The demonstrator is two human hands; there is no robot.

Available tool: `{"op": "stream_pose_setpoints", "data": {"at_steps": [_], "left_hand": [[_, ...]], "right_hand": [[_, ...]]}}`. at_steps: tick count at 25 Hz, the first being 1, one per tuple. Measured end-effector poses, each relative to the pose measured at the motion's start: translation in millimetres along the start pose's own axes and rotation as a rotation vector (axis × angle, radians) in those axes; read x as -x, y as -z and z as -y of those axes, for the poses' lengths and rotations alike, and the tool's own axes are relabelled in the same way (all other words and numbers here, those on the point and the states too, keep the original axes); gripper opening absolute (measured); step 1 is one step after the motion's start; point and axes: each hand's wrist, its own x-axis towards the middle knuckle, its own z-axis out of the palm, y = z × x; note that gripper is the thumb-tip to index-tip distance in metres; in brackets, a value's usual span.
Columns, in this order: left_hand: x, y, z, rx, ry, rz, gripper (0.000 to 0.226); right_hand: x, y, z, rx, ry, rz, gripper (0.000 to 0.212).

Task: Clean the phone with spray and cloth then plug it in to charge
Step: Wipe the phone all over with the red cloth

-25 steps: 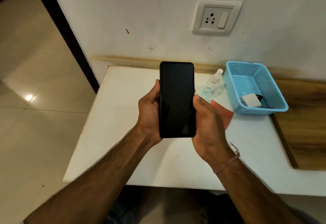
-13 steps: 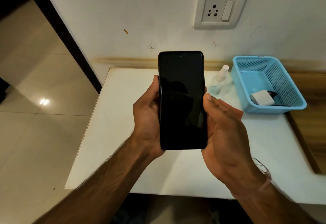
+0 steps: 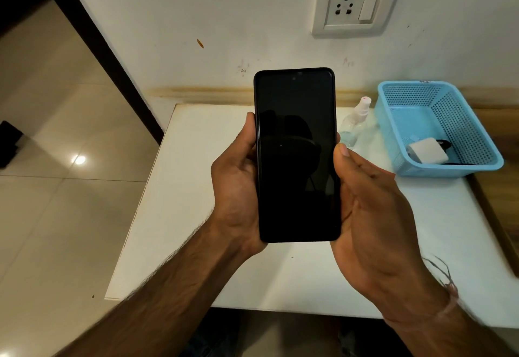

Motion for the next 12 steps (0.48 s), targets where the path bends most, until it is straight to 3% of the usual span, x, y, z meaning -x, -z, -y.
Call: {"op": "stream_pose_setpoints", "data": {"at_steps": [7,12], "left_hand": [[-4.1,-0.6,-1.8,0.031,0.066,-0.02,0.053],[-22.1,-0.6,-4.4,-0.094,0.117,-0.146,0.06]], "right_hand": [[-3.4,-1.5,0.4,-0.046,0.032,0.034,0.022],[-31.0,-1.8,-10.7,-0.119,-0.102,-0.028,0.025]]}}
